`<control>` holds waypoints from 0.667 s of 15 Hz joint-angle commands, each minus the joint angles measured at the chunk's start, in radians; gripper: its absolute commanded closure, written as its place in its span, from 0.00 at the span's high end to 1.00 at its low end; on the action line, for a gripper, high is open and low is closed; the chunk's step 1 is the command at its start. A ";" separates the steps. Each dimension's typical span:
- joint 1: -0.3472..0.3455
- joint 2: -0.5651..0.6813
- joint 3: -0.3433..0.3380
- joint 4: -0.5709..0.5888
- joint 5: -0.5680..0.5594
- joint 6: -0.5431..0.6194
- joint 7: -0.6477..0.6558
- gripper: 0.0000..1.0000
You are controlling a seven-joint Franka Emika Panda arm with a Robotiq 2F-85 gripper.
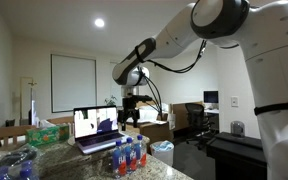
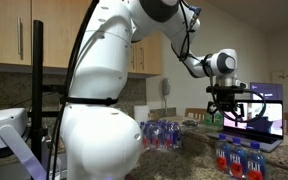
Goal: Move the bottles to the left side of the counter
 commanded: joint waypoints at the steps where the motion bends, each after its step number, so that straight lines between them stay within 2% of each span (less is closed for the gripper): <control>1: -0.016 0.015 0.025 0.027 -0.004 -0.029 0.004 1.00; 5: -0.002 0.073 0.059 0.093 0.008 -0.085 0.011 1.00; 10: 0.005 0.099 0.078 0.094 0.041 -0.064 0.182 1.00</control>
